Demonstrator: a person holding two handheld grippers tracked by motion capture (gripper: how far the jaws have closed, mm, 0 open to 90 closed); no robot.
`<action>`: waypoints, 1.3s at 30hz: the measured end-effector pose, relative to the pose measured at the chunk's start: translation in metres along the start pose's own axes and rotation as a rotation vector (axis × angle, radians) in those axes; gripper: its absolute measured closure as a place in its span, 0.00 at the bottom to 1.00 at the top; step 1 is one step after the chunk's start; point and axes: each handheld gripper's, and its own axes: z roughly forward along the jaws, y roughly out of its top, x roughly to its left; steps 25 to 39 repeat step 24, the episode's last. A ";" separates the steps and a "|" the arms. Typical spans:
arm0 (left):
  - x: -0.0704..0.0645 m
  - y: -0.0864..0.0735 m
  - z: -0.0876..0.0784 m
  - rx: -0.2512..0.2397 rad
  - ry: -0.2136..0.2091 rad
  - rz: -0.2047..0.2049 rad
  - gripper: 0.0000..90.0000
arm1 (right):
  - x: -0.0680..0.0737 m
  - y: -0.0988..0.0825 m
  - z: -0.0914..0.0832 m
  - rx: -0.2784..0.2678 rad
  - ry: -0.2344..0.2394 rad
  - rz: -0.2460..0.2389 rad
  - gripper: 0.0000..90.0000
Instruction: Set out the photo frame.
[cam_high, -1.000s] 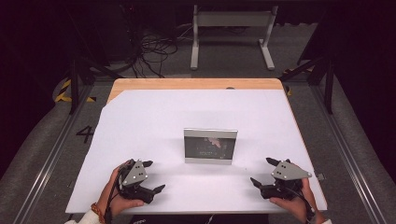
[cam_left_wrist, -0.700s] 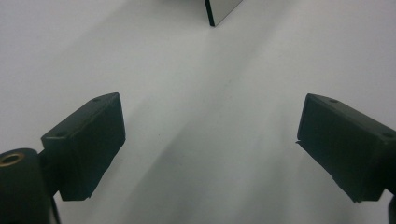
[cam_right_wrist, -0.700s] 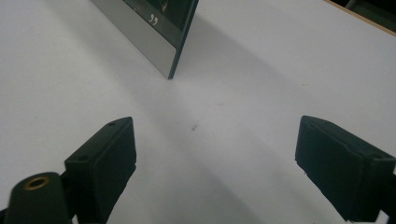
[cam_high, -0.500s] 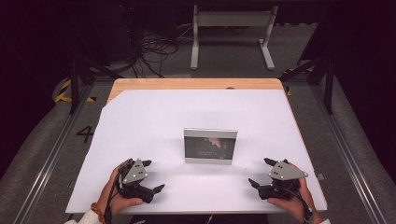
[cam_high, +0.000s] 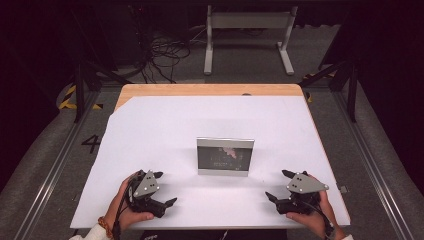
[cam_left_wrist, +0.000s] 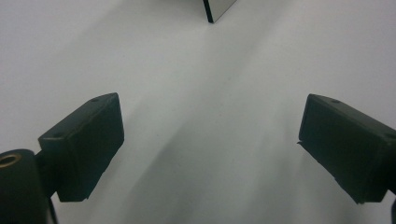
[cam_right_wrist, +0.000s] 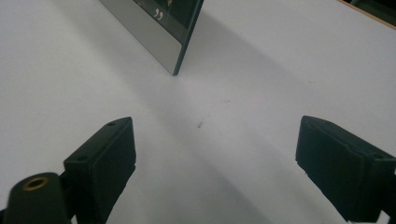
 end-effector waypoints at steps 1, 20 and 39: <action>0.000 0.000 0.000 0.002 -0.002 0.000 0.08 | 0.000 0.000 0.000 0.000 -0.001 0.001 0.14; 0.001 0.001 0.004 0.009 -0.004 -0.015 0.08 | 0.001 0.000 0.001 0.006 -0.011 -0.005 0.14; 0.001 0.001 0.006 0.022 0.008 -0.012 0.08 | 0.001 0.000 0.002 0.007 -0.006 -0.002 0.14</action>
